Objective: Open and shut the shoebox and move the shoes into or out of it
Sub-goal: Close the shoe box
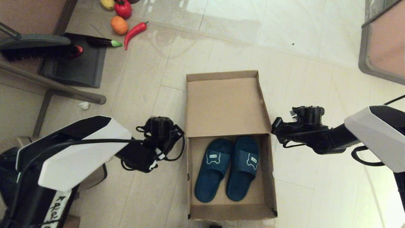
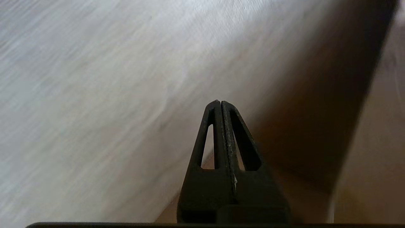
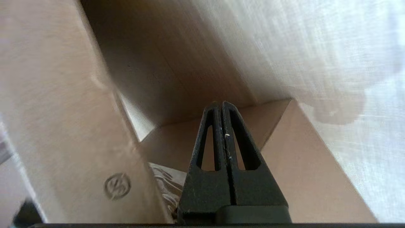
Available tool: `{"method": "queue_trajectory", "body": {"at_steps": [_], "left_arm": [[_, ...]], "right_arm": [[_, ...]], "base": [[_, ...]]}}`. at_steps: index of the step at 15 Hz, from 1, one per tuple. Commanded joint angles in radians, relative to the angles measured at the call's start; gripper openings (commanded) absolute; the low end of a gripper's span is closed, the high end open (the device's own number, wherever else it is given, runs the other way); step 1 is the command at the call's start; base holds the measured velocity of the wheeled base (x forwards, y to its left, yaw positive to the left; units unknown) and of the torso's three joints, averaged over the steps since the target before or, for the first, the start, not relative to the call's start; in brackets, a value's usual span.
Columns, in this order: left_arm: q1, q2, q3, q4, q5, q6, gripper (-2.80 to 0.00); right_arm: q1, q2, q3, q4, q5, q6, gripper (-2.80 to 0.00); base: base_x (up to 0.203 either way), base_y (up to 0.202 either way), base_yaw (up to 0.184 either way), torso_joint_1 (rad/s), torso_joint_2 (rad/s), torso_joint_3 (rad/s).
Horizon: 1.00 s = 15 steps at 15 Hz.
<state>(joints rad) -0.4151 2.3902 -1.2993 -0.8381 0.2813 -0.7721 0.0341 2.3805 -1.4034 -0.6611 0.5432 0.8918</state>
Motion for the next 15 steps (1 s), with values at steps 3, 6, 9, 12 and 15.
{"method": "queue_trajectory", "body": {"at_steps": [3, 6, 9, 12, 15], "left_arm": [[0.015, -0.048, 0.064, -0.050, -0.002, 0.004, -2.80], [0.041, -0.037, 0.021, -0.046, -0.002, 0.024, -2.80], [0.054, -0.027, -0.048, -0.012, -0.027, 0.025, -2.80], [0.060, -0.011, -0.122, 0.039, -0.042, 0.025, -2.80], [0.064, 0.014, -0.202, 0.096, -0.043, 0.025, -2.80]], "right_arm": [[-0.024, -0.022, 0.026, -0.014, -0.014, 0.006, -2.80], [-0.036, -0.027, 0.021, -0.015, -0.006, 0.015, -2.80], [-0.031, -0.042, 0.059, -0.014, -0.002, 0.015, -2.80], [-0.025, -0.062, 0.121, -0.015, 0.003, 0.014, -2.80], [-0.023, -0.069, 0.154, -0.046, 0.012, 0.016, -2.80]], "base": [[0.000, 0.000, 0.000, 0.000, 0.00, 0.000], [0.000, 0.000, 0.000, 0.000, 0.00, 0.000], [0.000, 0.000, 0.000, 0.000, 0.00, 0.000], [0.000, 0.000, 0.000, 0.000, 0.00, 0.000], [0.000, 0.000, 0.000, 0.000, 0.00, 0.000]]}}
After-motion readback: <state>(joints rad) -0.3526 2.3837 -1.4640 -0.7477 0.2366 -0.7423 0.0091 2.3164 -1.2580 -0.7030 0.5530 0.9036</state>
